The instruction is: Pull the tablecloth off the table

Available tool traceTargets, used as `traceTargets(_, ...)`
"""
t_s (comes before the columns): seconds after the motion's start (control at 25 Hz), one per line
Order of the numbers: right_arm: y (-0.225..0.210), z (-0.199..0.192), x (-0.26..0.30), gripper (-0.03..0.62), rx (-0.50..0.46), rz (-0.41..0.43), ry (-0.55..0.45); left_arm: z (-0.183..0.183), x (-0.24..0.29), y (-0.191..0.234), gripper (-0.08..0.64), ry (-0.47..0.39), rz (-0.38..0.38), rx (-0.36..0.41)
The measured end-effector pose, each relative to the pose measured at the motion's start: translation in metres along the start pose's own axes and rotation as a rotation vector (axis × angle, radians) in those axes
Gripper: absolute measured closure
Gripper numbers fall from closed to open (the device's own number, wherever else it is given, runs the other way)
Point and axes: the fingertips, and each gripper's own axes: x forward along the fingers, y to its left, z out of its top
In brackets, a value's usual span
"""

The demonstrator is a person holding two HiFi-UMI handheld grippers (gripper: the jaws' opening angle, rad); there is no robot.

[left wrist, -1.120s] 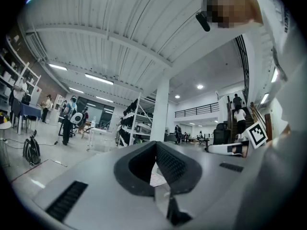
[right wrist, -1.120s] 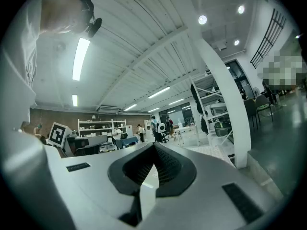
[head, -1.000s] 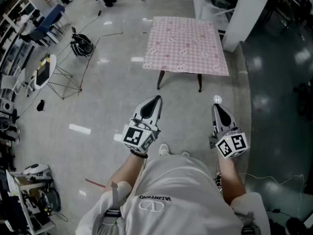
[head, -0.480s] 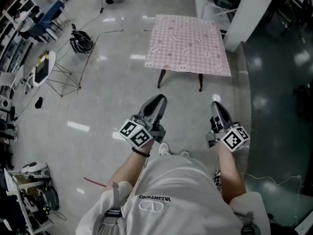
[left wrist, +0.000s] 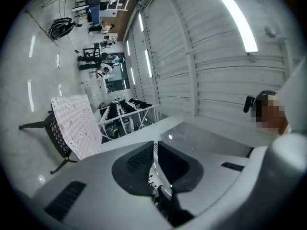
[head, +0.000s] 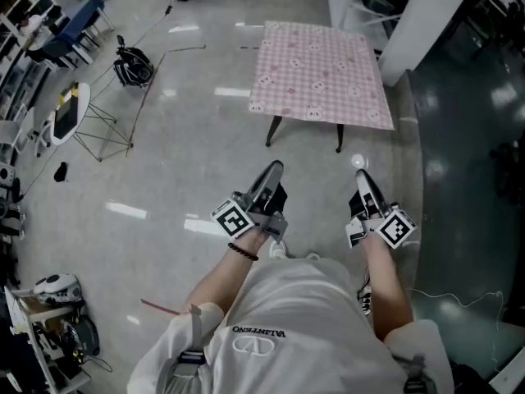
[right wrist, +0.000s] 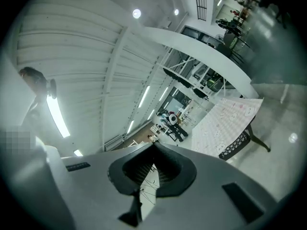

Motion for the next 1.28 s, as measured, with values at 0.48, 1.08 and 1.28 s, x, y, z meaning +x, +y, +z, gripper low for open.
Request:
traceTargets(0.48, -0.023, -0.011, 0.006, 0.542, 0.14, -0.053, -0.033, -0.001, 0.0, 0.028, 0.469, -0.002, 0.034, -0.089)
traceTargets(1.08, -0.058, -0.01, 0.025, 0.508, 0.194, -0.05, 0.01, -0.006, 0.015, 0.054, 0.414, 0.017, 0.114, -0.052)
traceTargets(1.28, -0.089, -0.001, 0.04, 0.505, 0.217, -0.035, 0.046, -0.022, 0.043, 0.083, 0.414, 0.047, 0.172, -0.036)
